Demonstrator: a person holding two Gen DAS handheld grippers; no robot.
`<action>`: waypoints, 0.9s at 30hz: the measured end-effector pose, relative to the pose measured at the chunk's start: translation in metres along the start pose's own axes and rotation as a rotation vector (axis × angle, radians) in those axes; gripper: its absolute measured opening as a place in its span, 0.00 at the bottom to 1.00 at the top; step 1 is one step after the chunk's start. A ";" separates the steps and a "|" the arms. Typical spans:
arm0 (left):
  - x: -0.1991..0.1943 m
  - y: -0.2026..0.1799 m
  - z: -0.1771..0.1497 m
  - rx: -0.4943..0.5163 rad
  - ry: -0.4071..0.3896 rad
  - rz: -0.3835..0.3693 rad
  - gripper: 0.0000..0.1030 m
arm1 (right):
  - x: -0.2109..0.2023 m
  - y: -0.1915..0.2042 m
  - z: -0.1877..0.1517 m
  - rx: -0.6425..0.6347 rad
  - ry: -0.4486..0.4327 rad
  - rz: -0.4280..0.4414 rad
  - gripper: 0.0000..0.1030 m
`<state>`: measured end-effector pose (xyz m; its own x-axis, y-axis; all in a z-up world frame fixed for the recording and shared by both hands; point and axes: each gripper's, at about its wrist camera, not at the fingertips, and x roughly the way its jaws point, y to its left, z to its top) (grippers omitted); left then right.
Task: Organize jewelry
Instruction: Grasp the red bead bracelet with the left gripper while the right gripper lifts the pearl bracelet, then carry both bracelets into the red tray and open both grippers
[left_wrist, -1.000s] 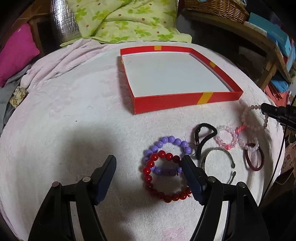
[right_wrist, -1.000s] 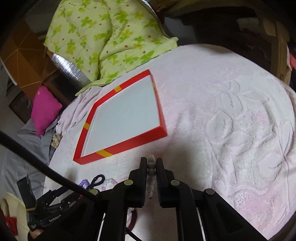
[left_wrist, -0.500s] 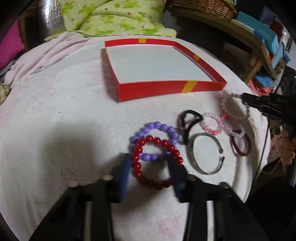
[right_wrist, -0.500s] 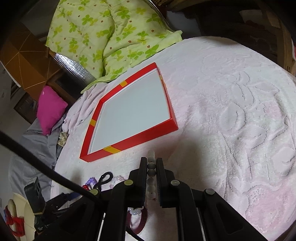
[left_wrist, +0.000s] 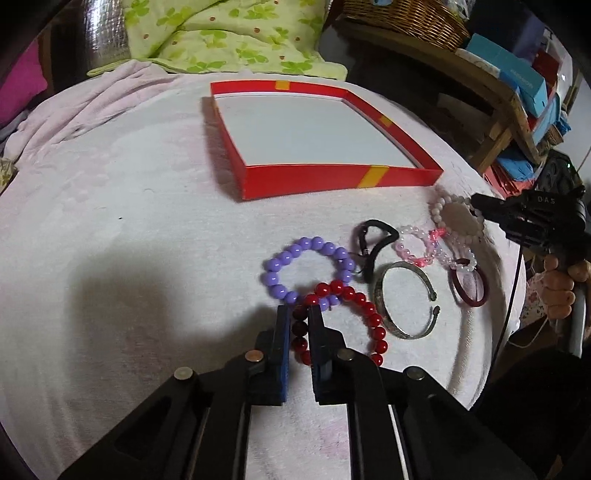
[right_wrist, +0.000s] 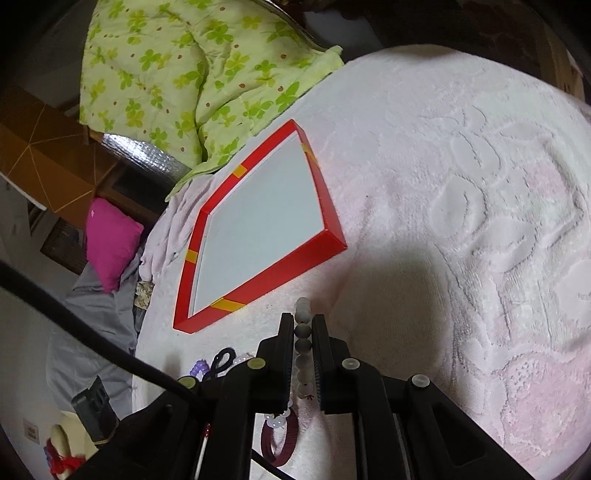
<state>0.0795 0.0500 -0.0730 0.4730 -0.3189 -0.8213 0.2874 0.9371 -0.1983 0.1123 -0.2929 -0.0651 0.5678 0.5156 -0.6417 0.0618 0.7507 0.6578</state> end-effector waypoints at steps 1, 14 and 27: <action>0.000 0.001 0.000 -0.004 0.003 0.002 0.21 | 0.000 -0.003 0.001 0.016 0.003 0.003 0.12; 0.004 0.001 -0.008 0.017 0.022 -0.020 0.10 | 0.020 0.001 -0.004 -0.037 0.058 -0.097 0.20; -0.046 -0.014 0.013 0.022 -0.165 -0.093 0.09 | -0.010 0.051 -0.006 -0.202 -0.136 -0.003 0.12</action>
<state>0.0648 0.0498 -0.0256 0.5733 -0.4246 -0.7008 0.3535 0.8998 -0.2559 0.1049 -0.2572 -0.0275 0.6743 0.4631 -0.5752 -0.0943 0.8266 0.5549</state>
